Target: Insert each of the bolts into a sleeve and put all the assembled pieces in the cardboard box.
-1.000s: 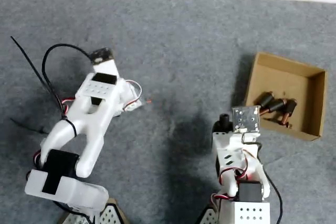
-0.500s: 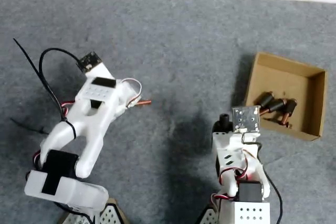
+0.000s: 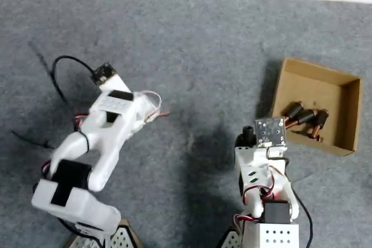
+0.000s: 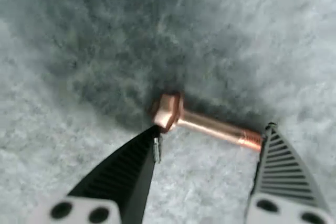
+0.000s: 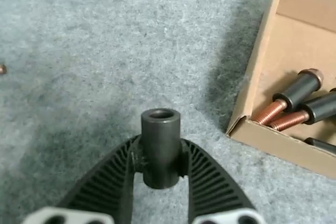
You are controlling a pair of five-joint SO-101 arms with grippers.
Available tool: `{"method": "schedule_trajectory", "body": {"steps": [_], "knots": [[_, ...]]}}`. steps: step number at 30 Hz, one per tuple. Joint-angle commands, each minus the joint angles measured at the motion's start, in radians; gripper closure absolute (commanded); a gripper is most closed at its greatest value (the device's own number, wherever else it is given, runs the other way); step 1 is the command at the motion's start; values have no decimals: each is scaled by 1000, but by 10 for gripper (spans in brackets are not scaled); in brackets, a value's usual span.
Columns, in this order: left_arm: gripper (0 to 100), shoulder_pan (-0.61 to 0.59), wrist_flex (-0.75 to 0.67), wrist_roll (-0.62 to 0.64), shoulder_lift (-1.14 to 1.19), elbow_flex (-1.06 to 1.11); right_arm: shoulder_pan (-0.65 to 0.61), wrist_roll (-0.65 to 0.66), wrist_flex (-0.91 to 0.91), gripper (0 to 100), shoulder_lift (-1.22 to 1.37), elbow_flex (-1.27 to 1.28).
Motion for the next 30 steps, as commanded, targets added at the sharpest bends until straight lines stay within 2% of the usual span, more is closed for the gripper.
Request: {"method": "schedule_trajectory", "body": {"steps": [1, 4, 10, 13, 17, 24, 26, 30], "knots": [[720, 4, -5, 15, 48, -91, 7, 15, -38, 994, -4, -4], [720, -21, 28, 63, 85, -134, 7, 15, -38, 994, -4, -4], [738, -25, 57, 74, 104, -159, 7, 17, -38, 994, -4, -5], [827, -62, 52, 98, 104, -156, 7, 18, -38, 994, -4, -5], [998, -113, 51, 100, 104, -156, 7, 18, -38, 994, -4, -5], [996, -117, 51, 91, 96, -154, 7, 18, -38, 994, -4, -5], [997, -110, 51, 49, 91, -154, 7, 20, -38, 994, -4, -5], [997, -87, 52, 28, 4, -113, 5, 20, -38, 994, -4, 1]]}}
